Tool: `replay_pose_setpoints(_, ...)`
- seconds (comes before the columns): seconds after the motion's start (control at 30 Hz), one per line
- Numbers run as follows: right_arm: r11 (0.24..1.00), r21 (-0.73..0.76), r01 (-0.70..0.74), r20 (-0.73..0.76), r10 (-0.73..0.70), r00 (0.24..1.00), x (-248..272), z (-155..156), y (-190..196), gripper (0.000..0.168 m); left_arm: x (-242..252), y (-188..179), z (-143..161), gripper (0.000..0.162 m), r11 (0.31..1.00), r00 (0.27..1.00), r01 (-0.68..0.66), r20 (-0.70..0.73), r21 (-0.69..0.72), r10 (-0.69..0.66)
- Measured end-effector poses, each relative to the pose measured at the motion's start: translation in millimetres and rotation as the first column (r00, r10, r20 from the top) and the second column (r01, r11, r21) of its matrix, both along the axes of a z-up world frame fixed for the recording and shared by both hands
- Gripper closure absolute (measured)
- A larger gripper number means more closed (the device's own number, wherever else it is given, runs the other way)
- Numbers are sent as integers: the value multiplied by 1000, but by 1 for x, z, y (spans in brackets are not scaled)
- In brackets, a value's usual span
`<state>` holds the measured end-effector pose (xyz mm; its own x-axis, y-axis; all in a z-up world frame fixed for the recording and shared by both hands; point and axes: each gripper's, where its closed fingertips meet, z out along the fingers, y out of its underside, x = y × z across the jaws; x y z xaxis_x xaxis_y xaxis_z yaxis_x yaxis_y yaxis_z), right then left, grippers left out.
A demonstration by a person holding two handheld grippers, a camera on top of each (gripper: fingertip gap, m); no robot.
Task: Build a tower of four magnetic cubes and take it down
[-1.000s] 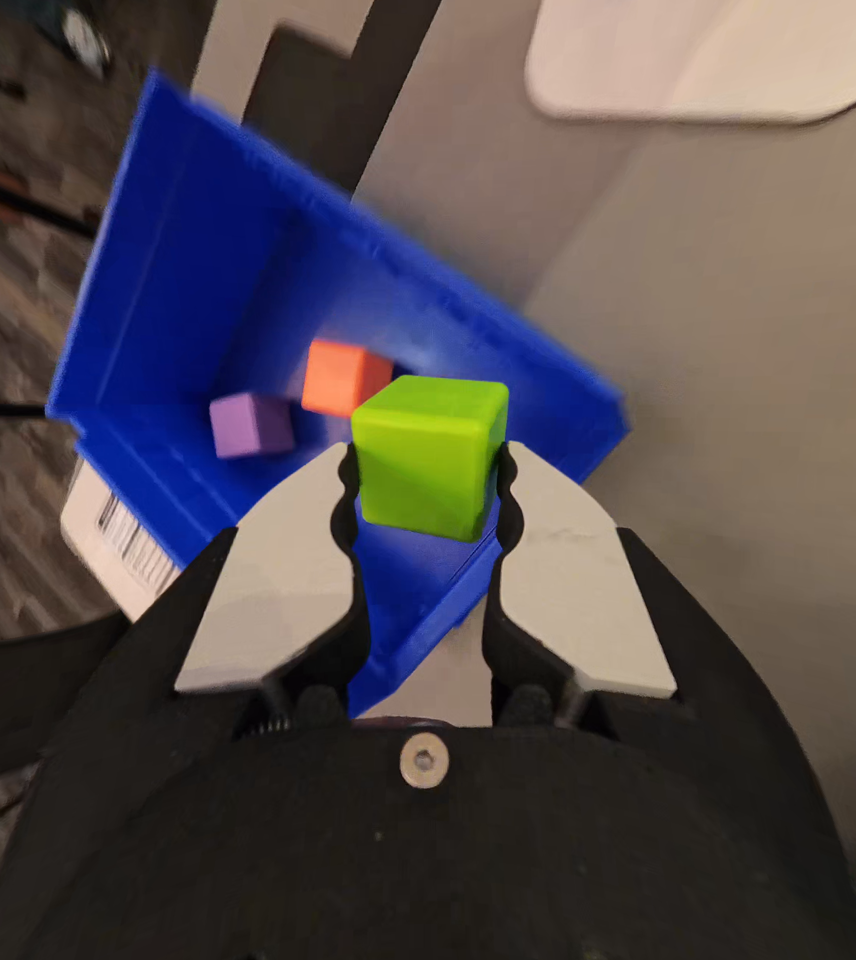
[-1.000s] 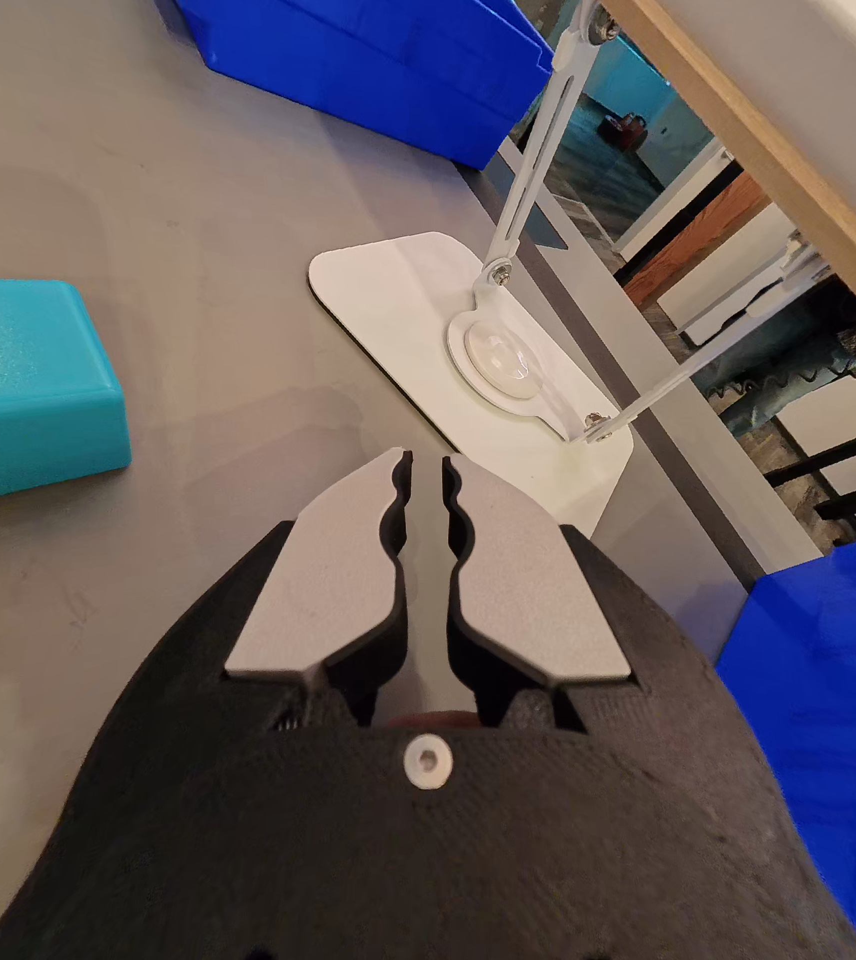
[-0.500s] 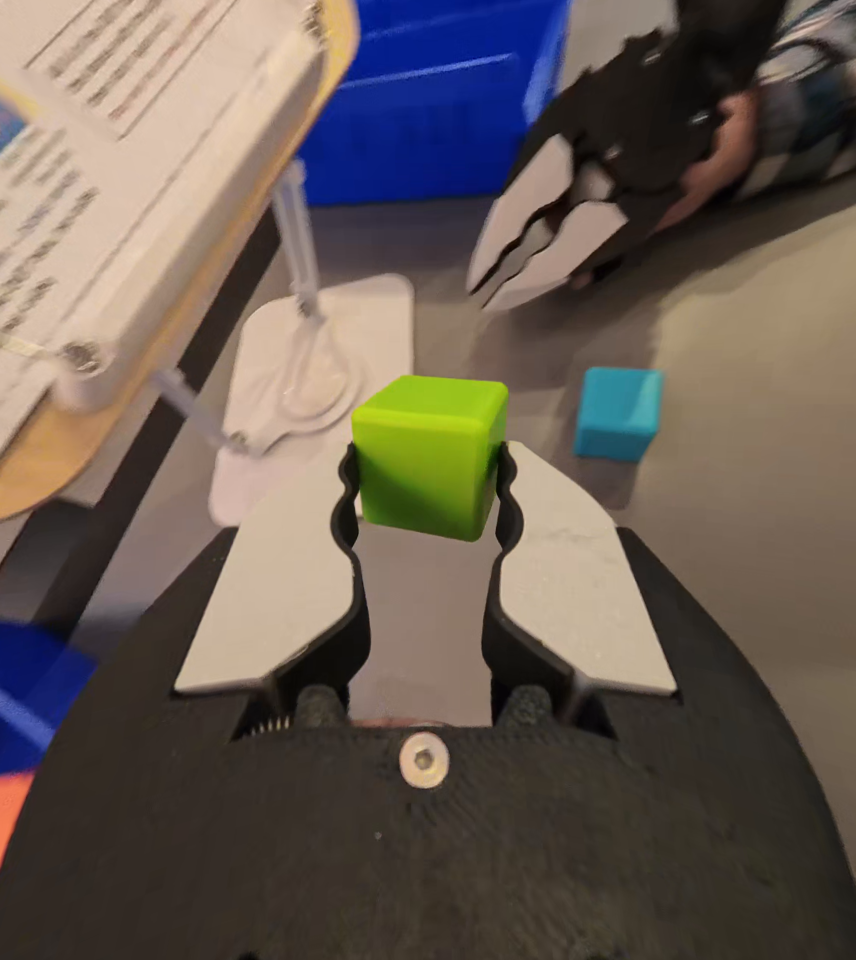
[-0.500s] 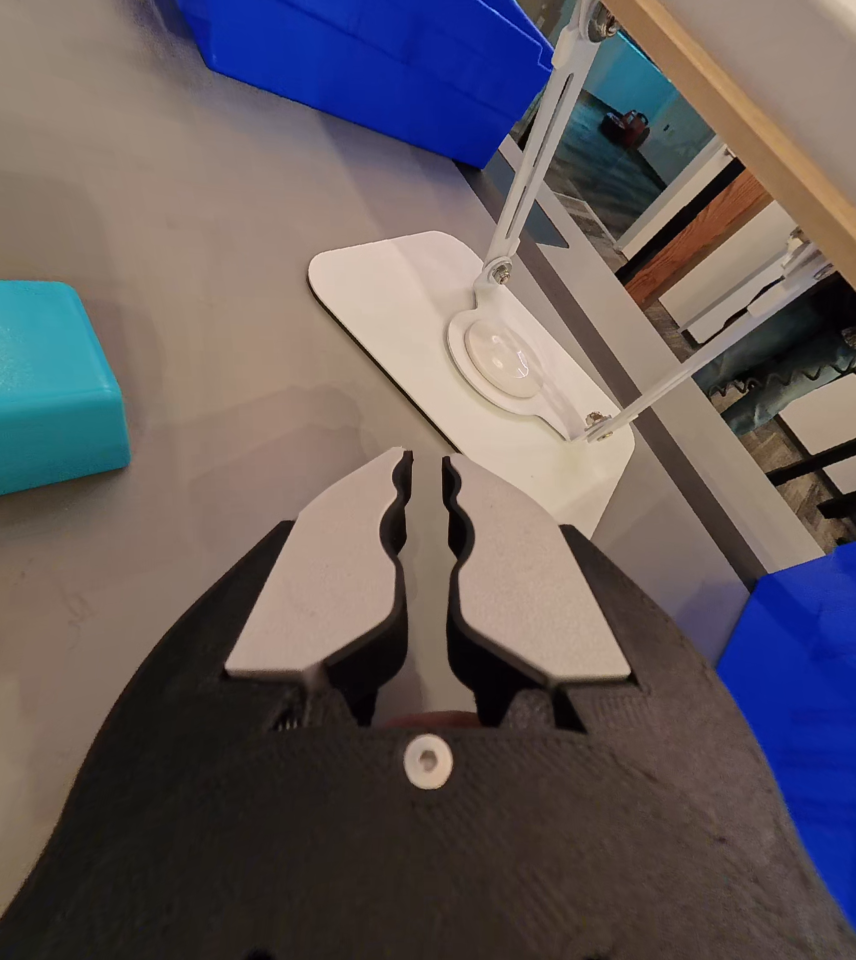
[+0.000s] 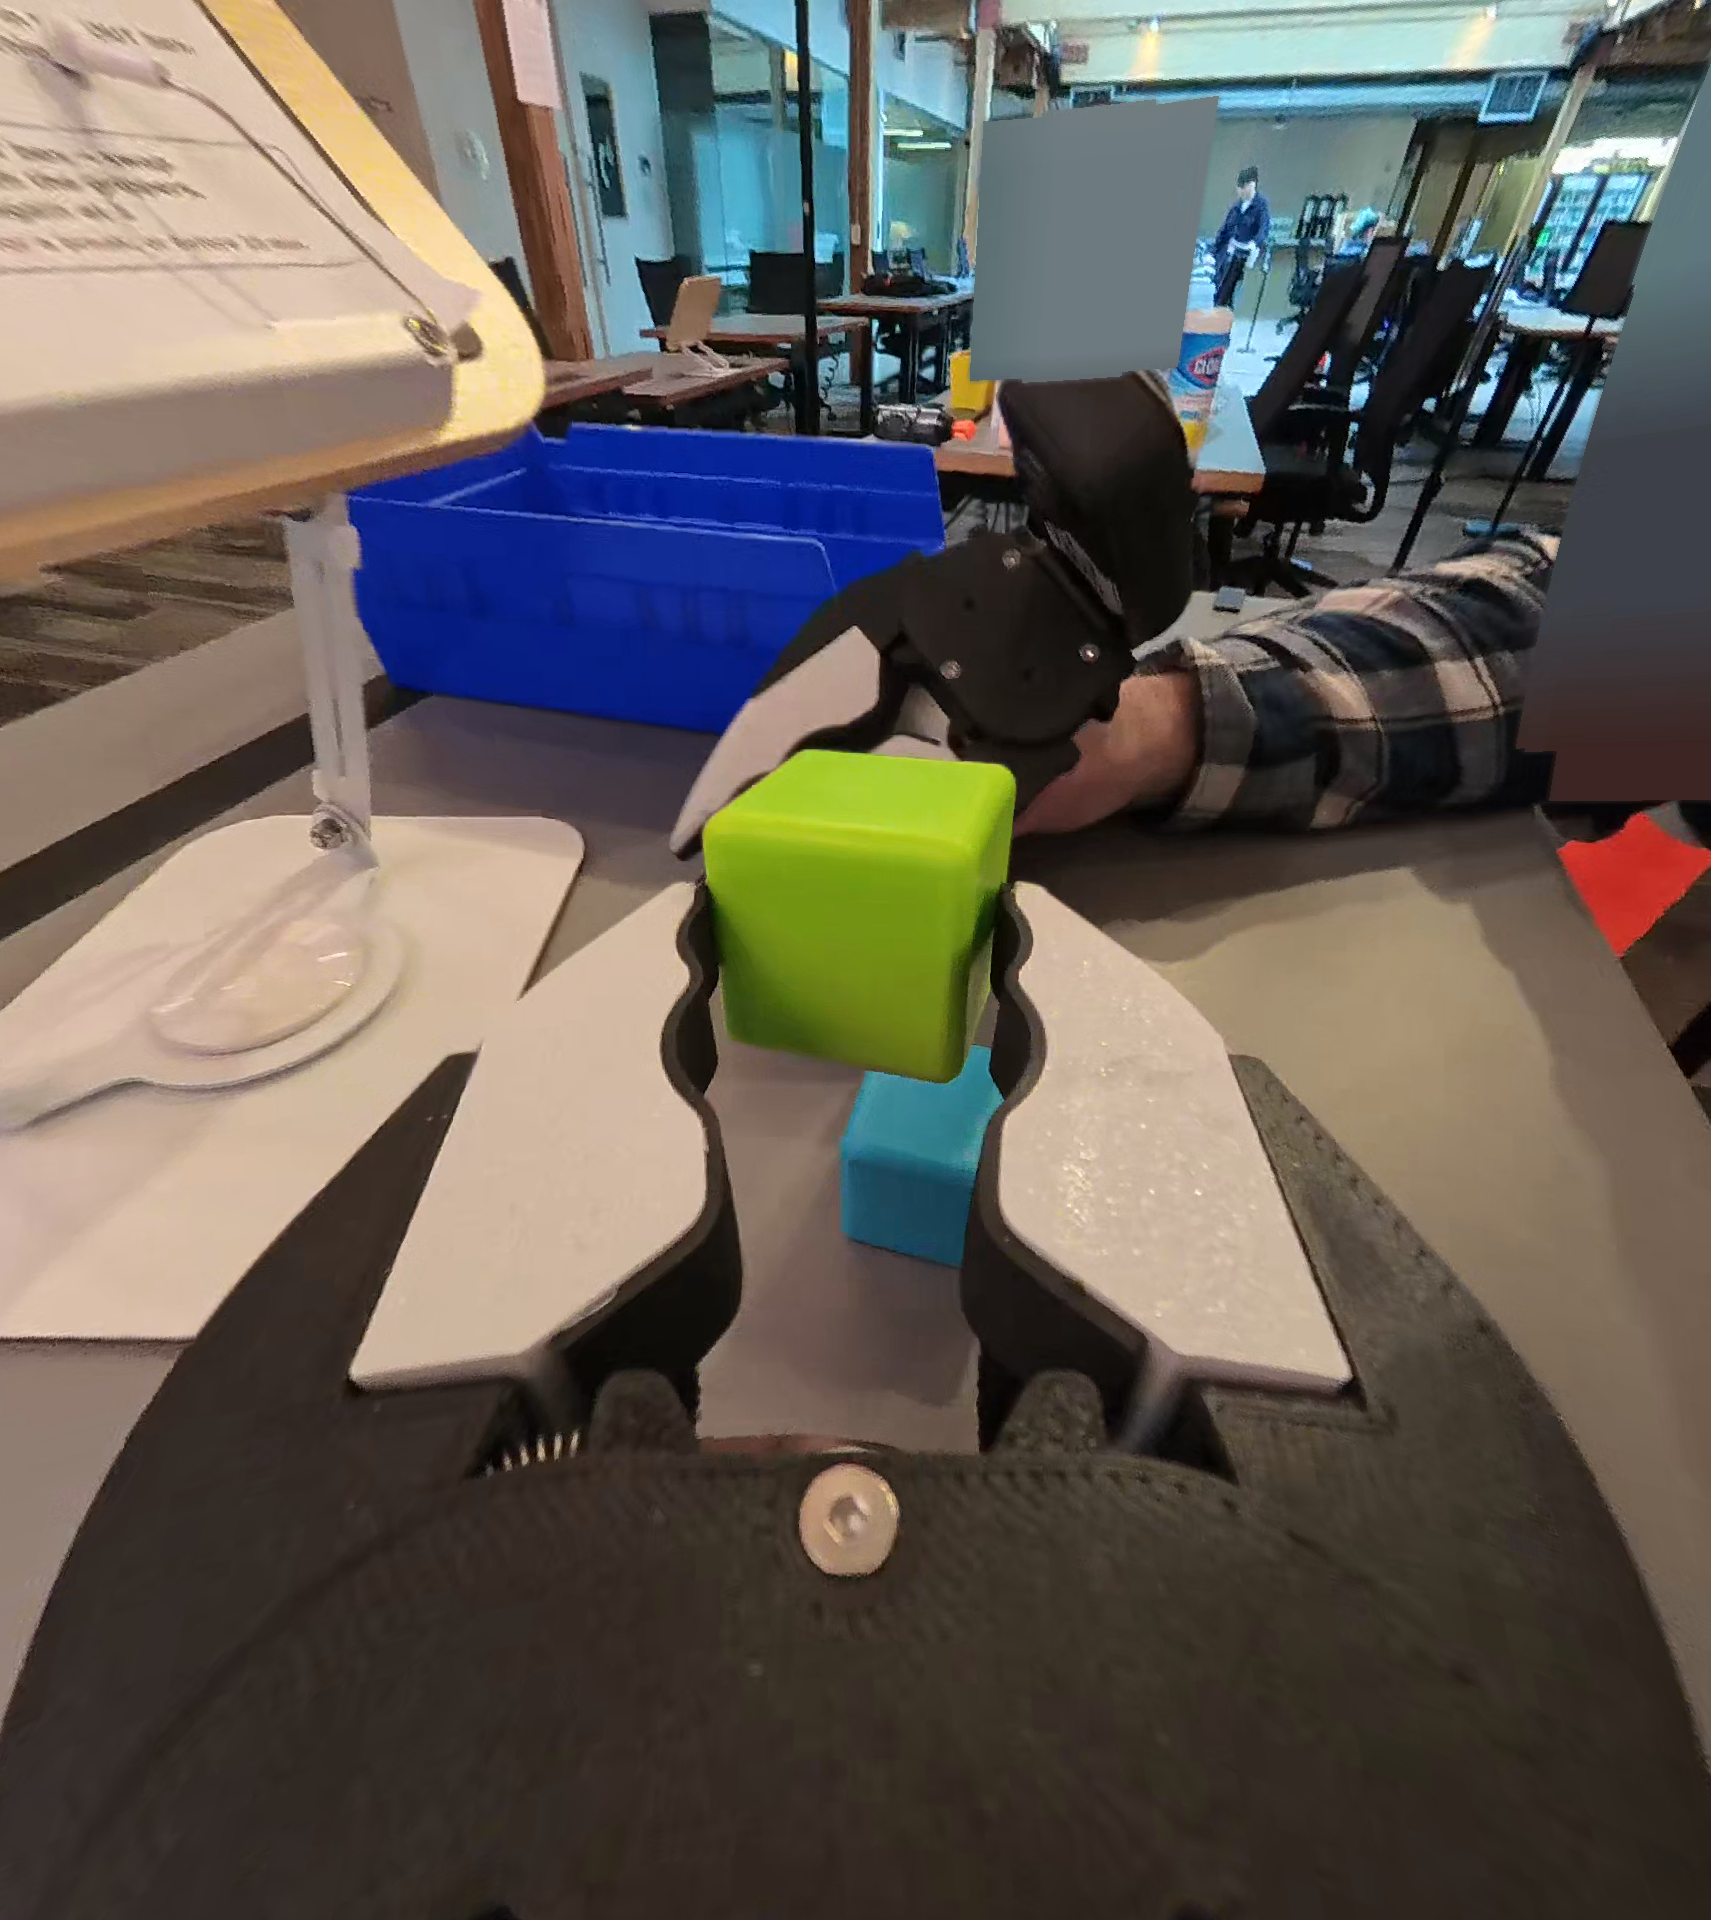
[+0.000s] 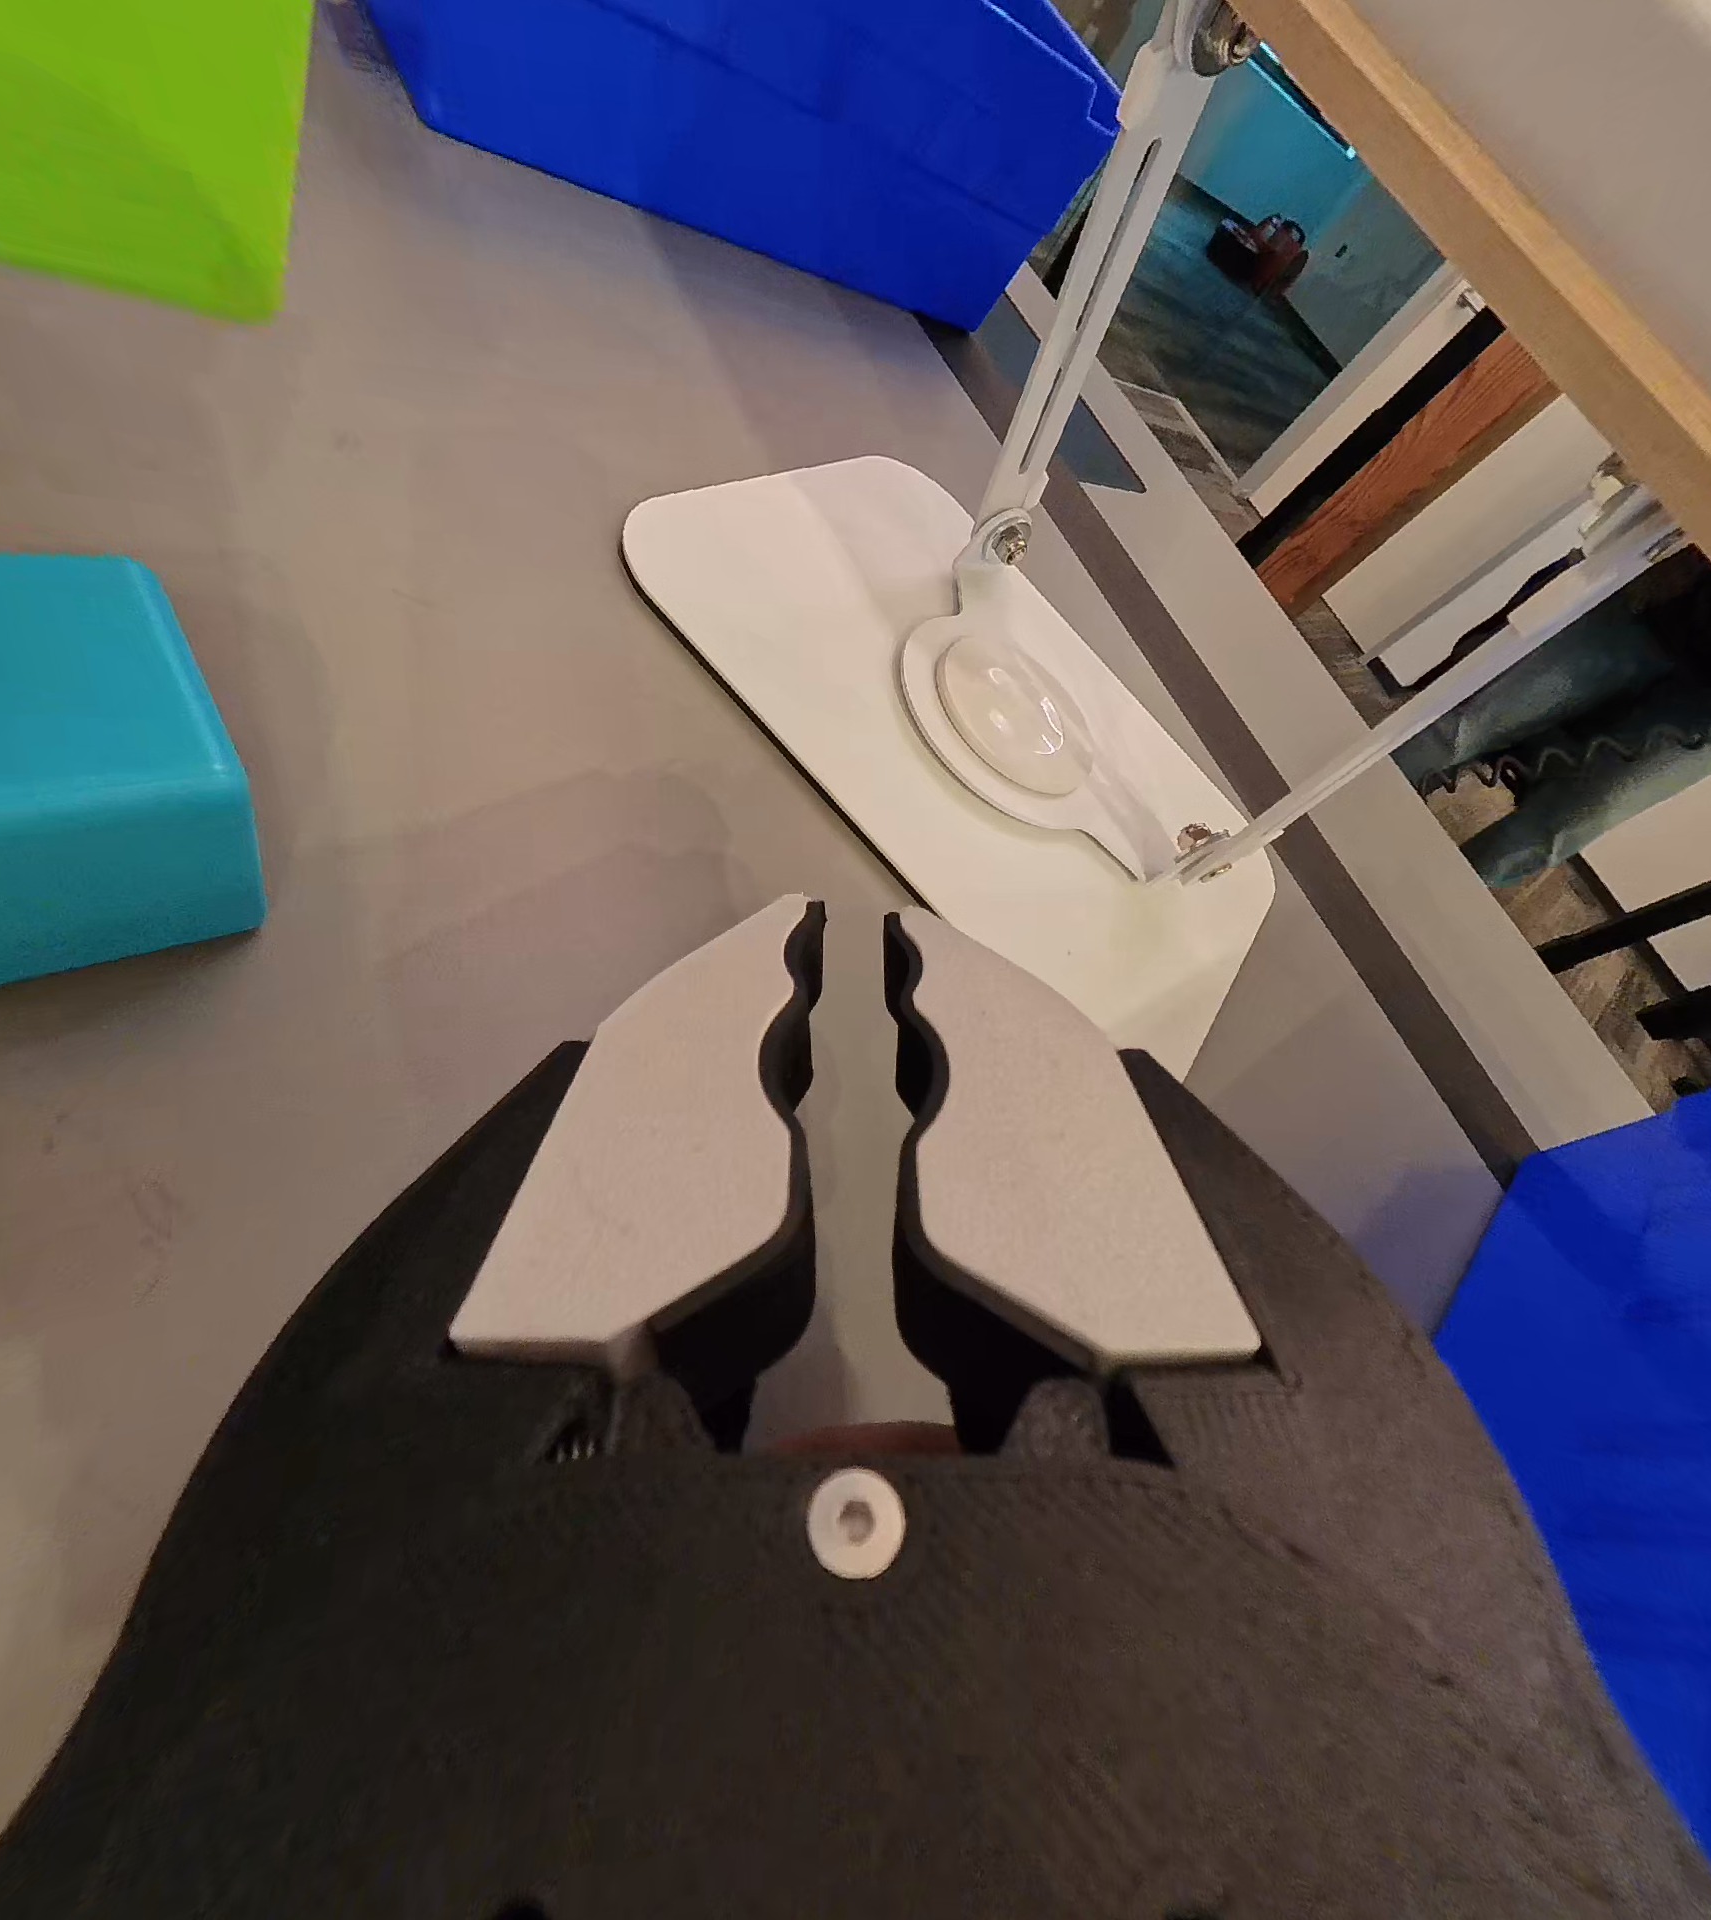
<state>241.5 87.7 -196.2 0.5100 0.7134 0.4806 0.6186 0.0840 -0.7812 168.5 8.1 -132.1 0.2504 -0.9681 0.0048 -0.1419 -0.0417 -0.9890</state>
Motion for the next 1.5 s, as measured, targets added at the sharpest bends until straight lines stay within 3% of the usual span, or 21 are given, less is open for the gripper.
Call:
replay_pose_setpoints(0.43, 1000, 0, -2, 4, 2, 1000, 0, -1, 0, 157, 18, -4, -38, 112, 999, 985, -22, -172, -46, 14)
replay_pose_setpoints(1.2, 1000, 4, -3, 9, 3, 1000, 0, -1, -1, 157, 15, -10, -53, 113, 989, 966, 36, -248, -146, -72)
replay_pose_setpoints(1.5, 1000, 3, -3, 7, 3, 1000, 0, -1, -1, 157, -11, -9, -31, 91, 993, 973, 40, -222, -109, -63)
